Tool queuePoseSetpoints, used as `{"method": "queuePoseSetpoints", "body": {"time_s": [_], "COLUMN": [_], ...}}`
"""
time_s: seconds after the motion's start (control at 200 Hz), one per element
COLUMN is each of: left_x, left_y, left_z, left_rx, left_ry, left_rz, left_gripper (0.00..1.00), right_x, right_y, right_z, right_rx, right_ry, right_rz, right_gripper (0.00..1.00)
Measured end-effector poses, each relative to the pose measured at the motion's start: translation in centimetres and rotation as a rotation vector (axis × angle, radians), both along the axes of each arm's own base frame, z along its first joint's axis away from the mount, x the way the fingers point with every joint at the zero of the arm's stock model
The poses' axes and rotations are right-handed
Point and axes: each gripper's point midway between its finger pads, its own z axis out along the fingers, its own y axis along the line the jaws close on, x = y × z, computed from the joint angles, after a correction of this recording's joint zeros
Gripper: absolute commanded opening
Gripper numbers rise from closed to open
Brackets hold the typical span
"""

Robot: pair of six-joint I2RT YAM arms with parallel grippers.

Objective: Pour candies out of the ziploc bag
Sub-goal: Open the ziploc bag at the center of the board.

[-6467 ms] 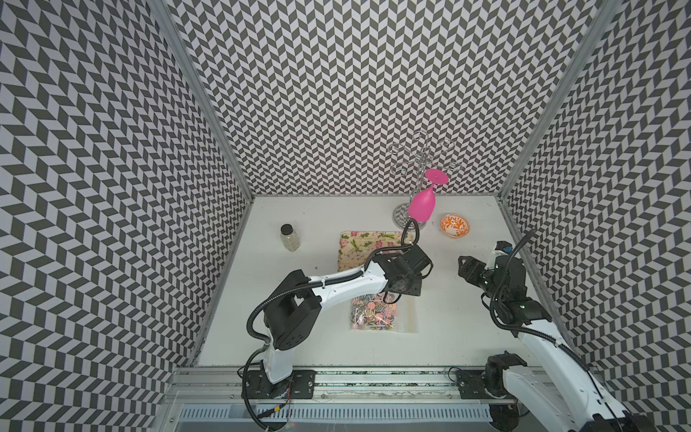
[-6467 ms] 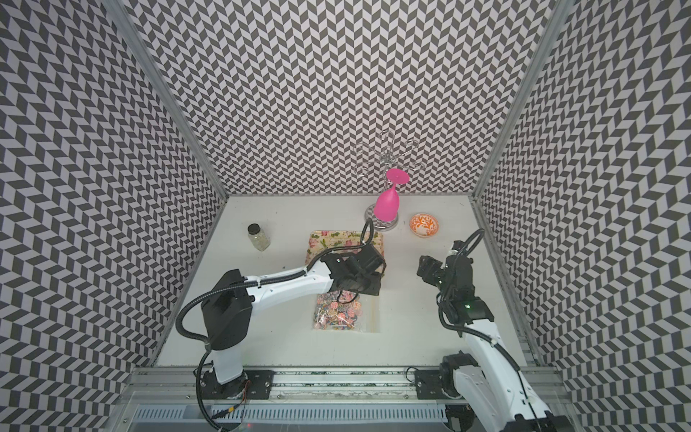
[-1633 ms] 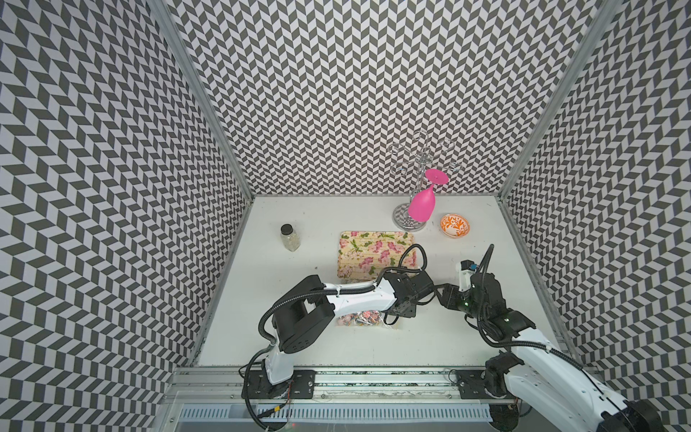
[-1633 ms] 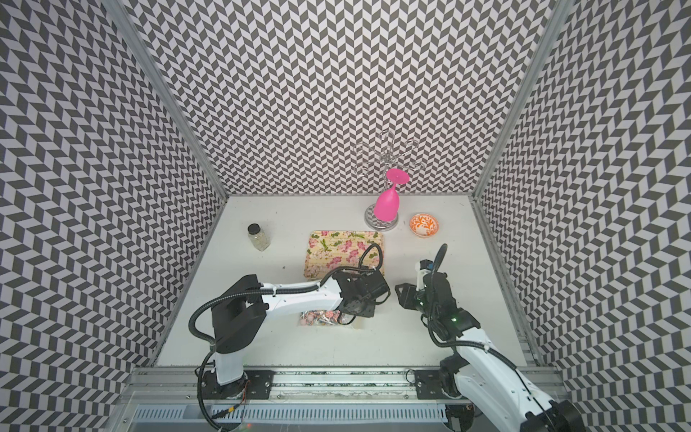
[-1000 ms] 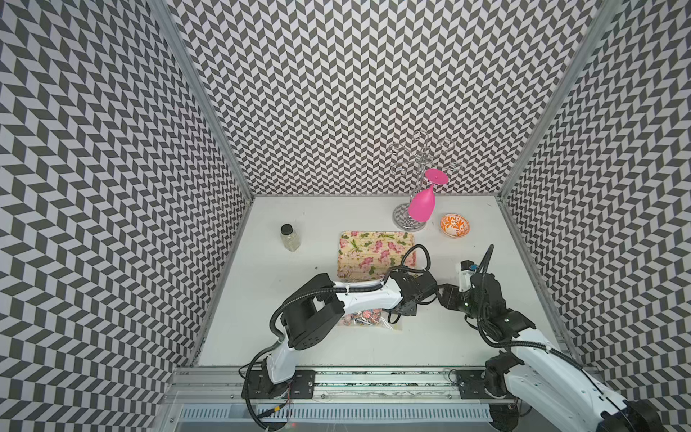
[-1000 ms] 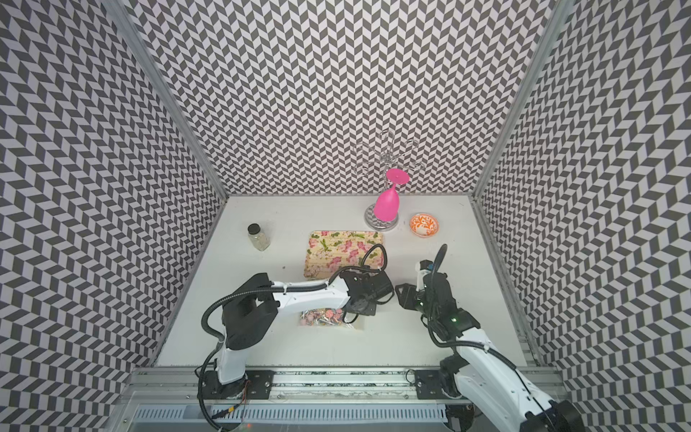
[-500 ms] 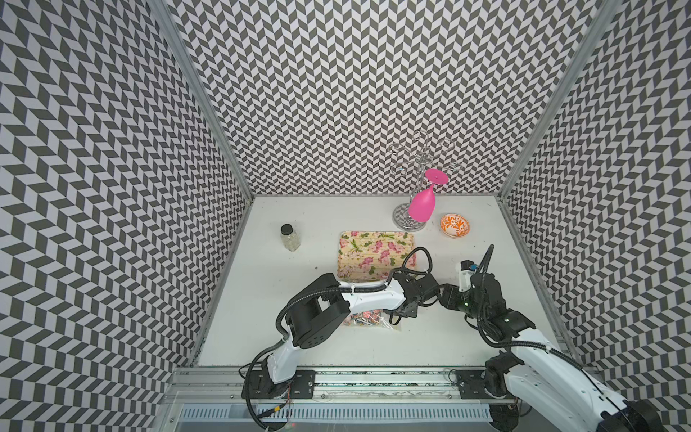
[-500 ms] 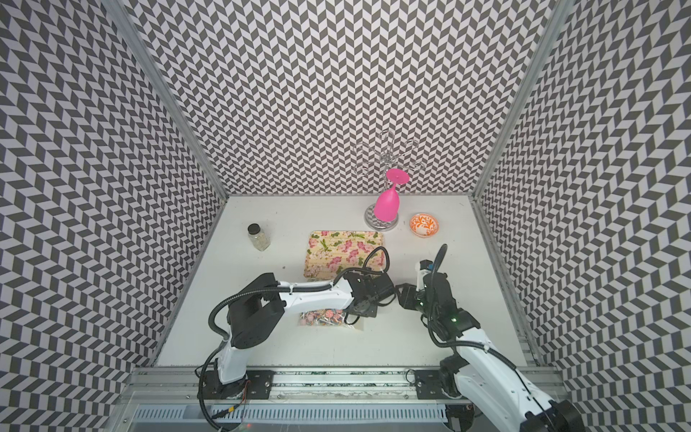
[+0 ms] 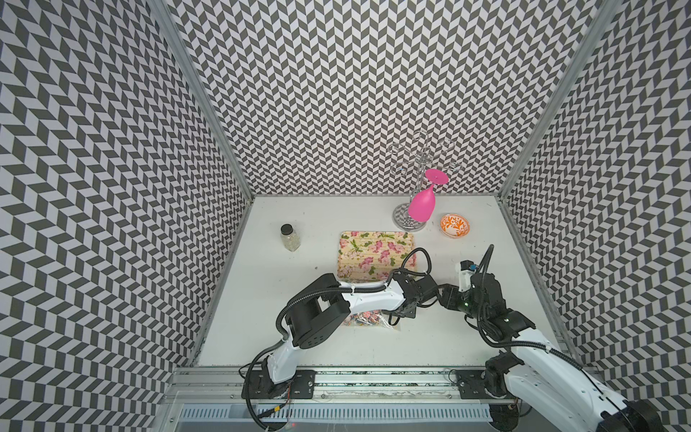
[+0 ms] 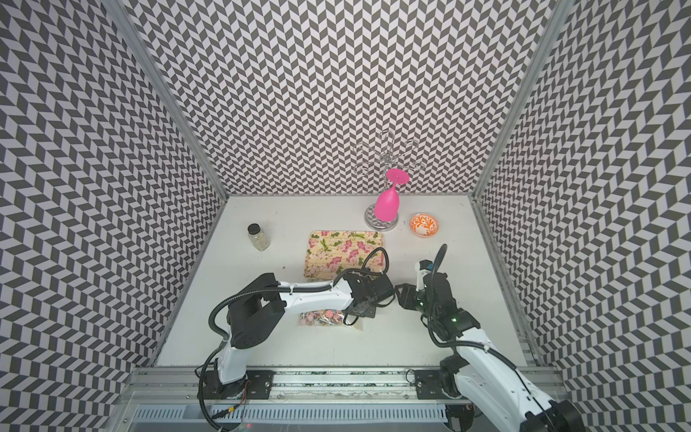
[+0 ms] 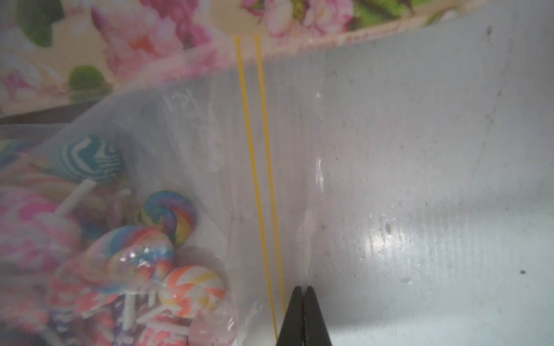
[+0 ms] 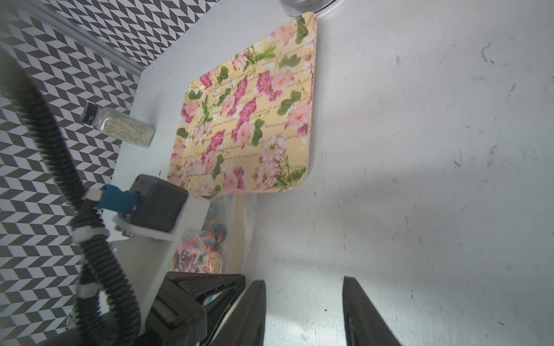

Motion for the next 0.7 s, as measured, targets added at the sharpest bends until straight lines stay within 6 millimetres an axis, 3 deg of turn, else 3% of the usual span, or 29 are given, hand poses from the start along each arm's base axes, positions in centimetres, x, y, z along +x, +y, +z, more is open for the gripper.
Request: {"method": "queuePoseSetpoints", "body": {"time_s": [0.15, 0.441, 0.701], "left_x": [0.0, -0.1, 0.0], "left_y": [0.5, 0.0, 0.5], "left_z": [0.7, 5.4, 4.3], "left_rx": [-0.002, -0.152, -0.223], "left_ry": [-0.017, -0.083, -0.064], "left_rz": [-0.011, -0.115, -0.147], "left_gripper": [0.00, 0.00, 0.00], "right_x": [-0.1, -1.5, -3.1], "right_y": [0.7, 3.5, 7.0], "right_z": [-0.1, -2.2, -1.4], "right_rx": [0.014, 0.063, 0.151], "right_ry": [0.003, 0.091, 0.070], "right_rz": [0.043, 0.231, 0.414], "right_gripper": [0.43, 0.43, 0.43]}}
